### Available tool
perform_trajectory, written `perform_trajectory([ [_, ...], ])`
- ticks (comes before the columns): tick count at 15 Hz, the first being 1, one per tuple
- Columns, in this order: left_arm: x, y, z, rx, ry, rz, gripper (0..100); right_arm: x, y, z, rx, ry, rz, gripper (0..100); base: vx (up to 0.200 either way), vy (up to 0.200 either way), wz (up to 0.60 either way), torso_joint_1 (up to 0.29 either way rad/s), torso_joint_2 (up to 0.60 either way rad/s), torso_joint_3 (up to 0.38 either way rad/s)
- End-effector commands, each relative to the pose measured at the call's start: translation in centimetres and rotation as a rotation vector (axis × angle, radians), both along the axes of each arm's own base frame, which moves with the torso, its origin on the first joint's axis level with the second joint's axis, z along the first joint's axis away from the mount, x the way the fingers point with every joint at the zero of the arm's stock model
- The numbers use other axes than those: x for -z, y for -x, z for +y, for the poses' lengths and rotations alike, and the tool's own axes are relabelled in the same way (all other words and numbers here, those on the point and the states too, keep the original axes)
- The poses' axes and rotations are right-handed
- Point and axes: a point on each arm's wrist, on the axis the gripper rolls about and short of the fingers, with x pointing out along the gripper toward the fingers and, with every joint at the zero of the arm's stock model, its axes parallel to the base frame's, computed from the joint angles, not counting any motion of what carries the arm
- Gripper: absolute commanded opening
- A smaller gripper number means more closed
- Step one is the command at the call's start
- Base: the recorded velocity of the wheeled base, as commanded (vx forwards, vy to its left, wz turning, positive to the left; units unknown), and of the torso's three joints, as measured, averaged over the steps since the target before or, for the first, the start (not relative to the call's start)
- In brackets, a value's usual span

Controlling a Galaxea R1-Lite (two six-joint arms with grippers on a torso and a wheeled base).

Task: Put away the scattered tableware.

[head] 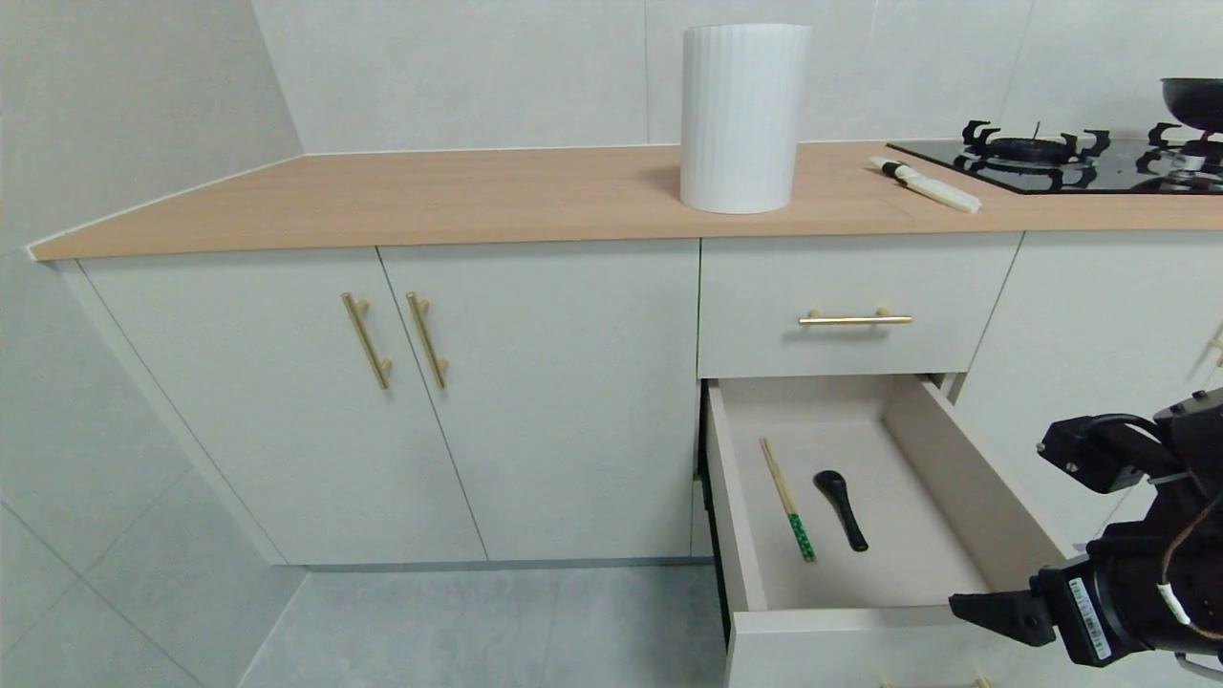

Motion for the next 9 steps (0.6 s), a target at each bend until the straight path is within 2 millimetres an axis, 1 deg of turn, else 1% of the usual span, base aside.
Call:
perform_trajectory([
  [1, 0.0, 0.0, 0.0, -0.001, 0.0, 0.0, 100, 0.9, -0.2, 0.4, -0.019, 0.022, 0.038, 100, 0.0, 0.0, 0.0, 0.0, 0.0, 0.0],
  [5, 0.0, 0.0, 0.0, -0.001, 0.0, 0.0, 100, 2.6, -0.5, 1.2, -0.055, 0.057, 0.115, 100, 0.0, 0.0, 0.0, 0.0, 0.0, 0.0],
  [8, 0.0, 0.0, 0.0, -0.001, 0.0, 0.002, 100, 3.6, 0.0, 2.1, -0.107, 0.087, 0.154, 100, 0.0, 0.0, 0.0, 0.0, 0.0, 0.0],
  [9, 0.0, 0.0, 0.0, -0.001, 0.0, 0.0, 100, 3.7, 0.1, 2.1, -0.113, 0.093, 0.162, 100, 0.0, 0.0, 0.0, 0.0, 0.0, 0.0],
])
